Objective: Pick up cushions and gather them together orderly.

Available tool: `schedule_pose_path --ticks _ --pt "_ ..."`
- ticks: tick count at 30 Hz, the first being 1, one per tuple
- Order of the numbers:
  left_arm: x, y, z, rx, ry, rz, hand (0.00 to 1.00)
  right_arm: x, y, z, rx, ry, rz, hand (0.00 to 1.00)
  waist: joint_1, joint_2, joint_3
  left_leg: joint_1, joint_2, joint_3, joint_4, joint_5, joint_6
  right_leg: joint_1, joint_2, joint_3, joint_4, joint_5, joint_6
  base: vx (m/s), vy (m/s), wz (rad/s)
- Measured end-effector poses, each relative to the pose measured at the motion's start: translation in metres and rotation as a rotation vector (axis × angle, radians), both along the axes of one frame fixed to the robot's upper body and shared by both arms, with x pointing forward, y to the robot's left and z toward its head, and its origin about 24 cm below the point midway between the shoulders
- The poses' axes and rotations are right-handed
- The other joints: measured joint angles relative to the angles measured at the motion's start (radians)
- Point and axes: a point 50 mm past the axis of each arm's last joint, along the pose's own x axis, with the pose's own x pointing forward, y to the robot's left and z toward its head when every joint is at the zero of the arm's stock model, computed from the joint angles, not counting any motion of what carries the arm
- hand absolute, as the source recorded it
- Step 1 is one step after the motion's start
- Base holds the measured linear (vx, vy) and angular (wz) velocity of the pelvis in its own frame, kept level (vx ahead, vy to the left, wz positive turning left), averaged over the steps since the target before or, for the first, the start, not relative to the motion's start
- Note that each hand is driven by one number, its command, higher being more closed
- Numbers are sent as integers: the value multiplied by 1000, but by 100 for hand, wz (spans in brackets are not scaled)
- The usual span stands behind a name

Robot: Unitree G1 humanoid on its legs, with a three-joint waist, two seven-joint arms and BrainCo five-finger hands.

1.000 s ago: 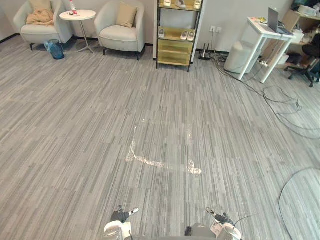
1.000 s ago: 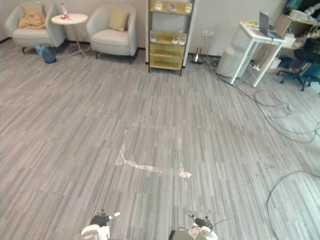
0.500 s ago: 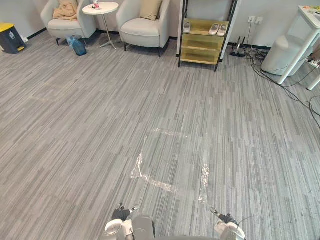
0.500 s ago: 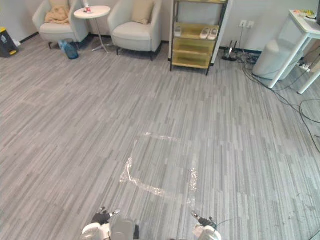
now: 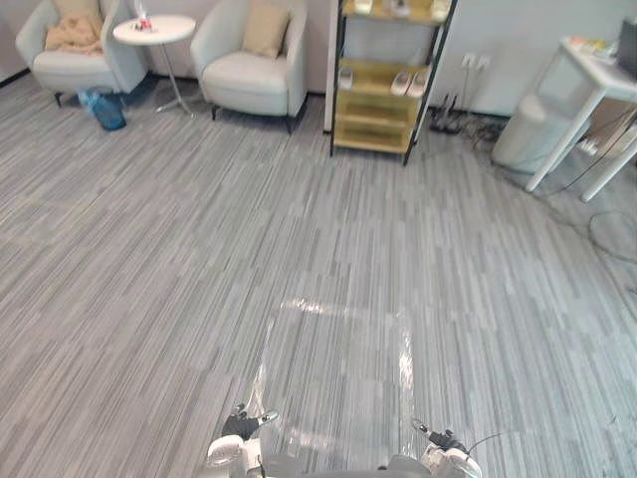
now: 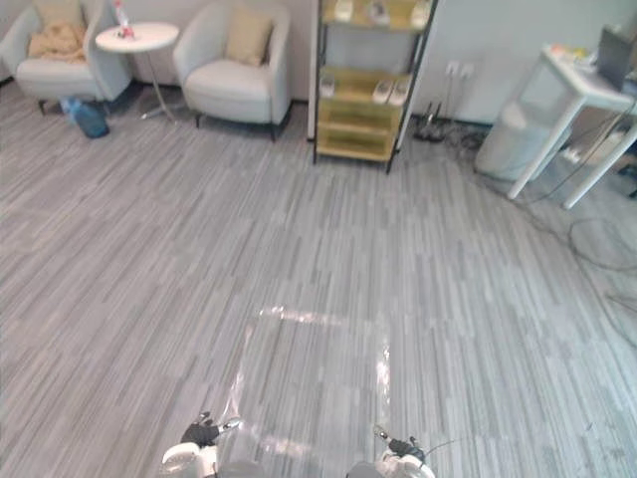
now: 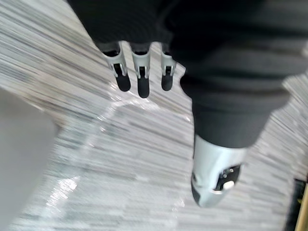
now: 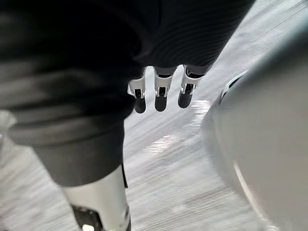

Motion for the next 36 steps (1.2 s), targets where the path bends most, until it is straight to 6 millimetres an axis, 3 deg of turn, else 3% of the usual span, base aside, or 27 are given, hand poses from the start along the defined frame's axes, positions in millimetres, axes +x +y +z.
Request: schedule_pose_path --ticks 1,3,4,6,8,9,10,11,13,15,16,17,18,20,22,25,27,29,31,33,34,35,36 --pt "-2 0 -1 0 9 -1 0 0 -1 0 1 2 -7 0 -1 -1 0 8 2 -2 -3 -3 -1 -7 14 5 -88 18 -13 347 -124 5" --pt "-8 3 -3 6 28 -3 0 -3 -3 -2 6 19 -15 0 -18 -9 -3 15 -2 -46 -1 -13 -9 -15 64 90 -337 120 -20 500 -254 48" --pt "-15 8 -4 20 42 3 0 -15 -1 -7 22 65 -29 0 -39 -34 -13 29 -19 -116 8 -31 -25 -8 75 135 -408 221 -56 546 -330 85" --pt "-20 3 -6 3 58 11 0 -18 -11 -6 10 66 -57 0 -46 9 -19 32 18 -162 55 -49 -33 -6 99 117 -356 196 -77 421 -255 48" --pt "-22 1 -6 -9 50 43 0 -17 -15 -5 -5 68 -42 0 -40 44 -36 -114 50 -192 357 -46 -50 33 126 82 -389 144 -90 440 -271 18" --pt "-20 -1 -6 -19 44 60 0 -15 -16 -4 -17 61 -28 0 -40 65 -30 -193 71 -186 527 -13 -97 71 153 73 -417 126 -107 453 -233 28" --pt "-18 -4 -5 -33 32 74 0 -10 -17 -2 -27 54 -16 0 -29 70 -18 -278 104 -177 717 50 -100 128 182 70 -451 112 -129 461 -173 11" --pt "-16 -4 -4 -33 21 68 0 -12 -16 -3 -24 64 -17 0 -16 73 -15 -303 106 -164 772 9 -110 179 191 70 -469 109 -135 455 -149 -9" --pt "-11 -3 -2 -27 2 52 0 -8 -12 -4 -8 60 -24 0 1 49 -1 -346 94 -117 731 -64 -96 271 189 73 -525 106 -139 378 -110 -14" --pt "-8 -2 -1 -19 -9 20 0 -6 -13 -3 4 44 -58 0 4 37 -3 -400 26 -96 465 -93 -92 337 167 81 -591 105 -137 379 -67 -11" --pt "-7 -3 0 -20 -14 17 0 -3 -14 -2 1 38 -62 0 5 40 -5 -416 2 -108 339 -68 -92 351 162 86 -606 101 -124 260 35 -21" --pt "-6 -4 0 -26 -16 21 0 -4 -15 -2 0 38 -66 0 12 44 -7 -424 -18 -123 242 63 -82 371 157 98 -624 96 -111 424 80 -32" --pt "-9 -2 -1 -23 -8 27 0 -8 -12 -4 7 48 -65 0 28 32 -16 -392 -39 -111 187 105 -47 392 144 117 -639 87 -93 436 78 -17" --pt "-8 -1 -2 -22 2 21 0 -12 -8 -5 18 61 -57 0 21 24 -33 -365 -61 -106 175 100 -14 403 118 116 -630 68 -64 433 68 6" --pt "-8 0 -2 -21 1 28 0 -18 -6 -7 25 78 -58 0 40 20 -34 -320 -60 -82 168 96 -10 412 108 140 -580 66 -61 315 75 -20" --pt "-13 0 -3 -29 12 28 0 -18 -3 -6 27 63 -48 0 44 19 -38 -217 -58 -57 110 85 9 369 88 159 -372 36 -16 223 79 -28" --pt "-13 -1 -4 -39 18 21 0 -19 -1 -6 23 64 -23 0 44 17 -36 -148 -60 -56 70 71 32 285 58 139 -141 12 10 206 28 -11" --pt "-16 -1 -5 -38 29 15 0 -22 -1 -7 22 72 -25 0 37 9 -41 -117 -62 -77 58 64 41 251 28 92 -63 -36 10 154 -46 17" --pt "-17 -1 -5 -38 32 16 0 -25 -2 -8 23 79 -28 0 28 5 -45 -110 -52 -106 58 64 41 226 23 67 -106 -58 2 104 -73 43" --pt "-19 2 -5 -28 37 14 0 -27 -1 -8 25 85 -32 0 12 -5 -49 -112 -48 -148 66 62 37 225 32 57 -245 -30 -6 110 -130 59" --pt "-18 5 -5 -21 33 16 0 -30 -1 -9 28 92 -40 0 10 -23 -54 -113 -58 -163 67 51 19 224 37 68 -351 73 -25 136 -188 46" --pt "-17 6 -5 -19 35 17 0 -33 -2 -10 30 100 -51 0 7 -31 -56 -108 -59 -183 65 30 -3 228 37 75 -378 88 -15 129 -158 30" --pt "-19 5 -6 -24 46 23 0 -34 -3 -10 32 105 -61 0 8 -21 -61 -112 -49 -187 64 25 -6 234 46 75 -398 88 -15 127 -139 9"
